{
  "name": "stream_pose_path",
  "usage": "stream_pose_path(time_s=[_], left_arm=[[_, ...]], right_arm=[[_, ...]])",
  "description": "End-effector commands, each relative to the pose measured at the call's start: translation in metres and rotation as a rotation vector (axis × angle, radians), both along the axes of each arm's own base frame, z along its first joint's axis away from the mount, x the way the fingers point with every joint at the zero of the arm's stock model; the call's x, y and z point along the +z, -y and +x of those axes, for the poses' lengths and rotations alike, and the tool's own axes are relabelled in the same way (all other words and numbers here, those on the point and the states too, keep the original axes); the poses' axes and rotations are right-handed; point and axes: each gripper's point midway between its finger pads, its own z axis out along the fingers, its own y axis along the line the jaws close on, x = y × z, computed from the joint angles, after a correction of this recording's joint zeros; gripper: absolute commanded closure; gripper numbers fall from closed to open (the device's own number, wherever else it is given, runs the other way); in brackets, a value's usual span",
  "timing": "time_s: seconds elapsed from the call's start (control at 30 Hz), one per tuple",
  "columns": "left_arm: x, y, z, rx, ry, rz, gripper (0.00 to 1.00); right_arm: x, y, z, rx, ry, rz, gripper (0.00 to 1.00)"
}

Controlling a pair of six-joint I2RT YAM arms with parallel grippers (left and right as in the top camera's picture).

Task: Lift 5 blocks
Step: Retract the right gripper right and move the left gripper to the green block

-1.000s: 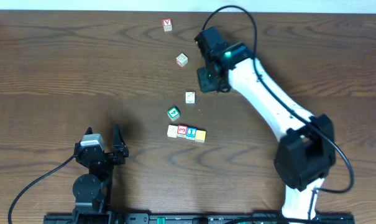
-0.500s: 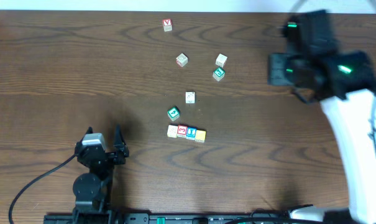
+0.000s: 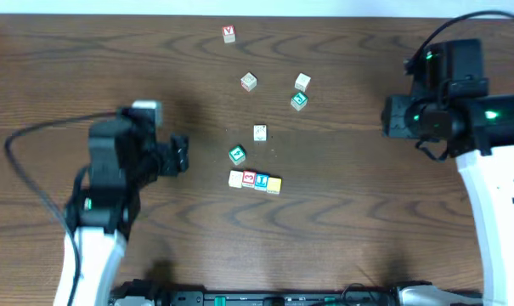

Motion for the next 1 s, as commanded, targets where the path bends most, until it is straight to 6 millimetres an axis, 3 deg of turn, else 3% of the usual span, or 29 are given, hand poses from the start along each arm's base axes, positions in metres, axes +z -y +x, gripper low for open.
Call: stream_pose_path(time_s=[0.0, 0.17, 0.3, 0.53, 0.63, 0.97], left_arm=[[0.017, 0.054, 0.001, -0.291, -0.024, -0.178, 0.24], [-0.001, 0.075, 0.008, -0.343, -0.116, -0.168, 0.24], [-0.017, 0.079, 0.018, -0.323, -0.119, 0.007, 0.24], [-0.037, 0.107, 0.015, -0.344, -0.110, 0.227, 0.25], [-0.052, 0.107, 0.021, -0.341, -0.100, 0.370, 0.28], [-0.122, 0.097, 0.026, -0.392, -0.250, 0.550, 0.28]], right_arm=[[-0.038, -0.012, -0.003, 0.058, -0.065, 0.055, 0.44], [-0.086, -0.026, -0.008, 0.096, -0.110, 0.123, 0.44], [-0.107, -0.024, -0.015, 0.092, -0.144, 0.121, 0.43], [-0.110, -0.027, -0.015, 0.098, -0.145, 0.140, 0.41], [-0.110, -0.028, -0.018, 0.100, -0.157, 0.147, 0.41], [-0.114, -0.027, -0.031, 0.096, -0.211, 0.143, 0.43]])
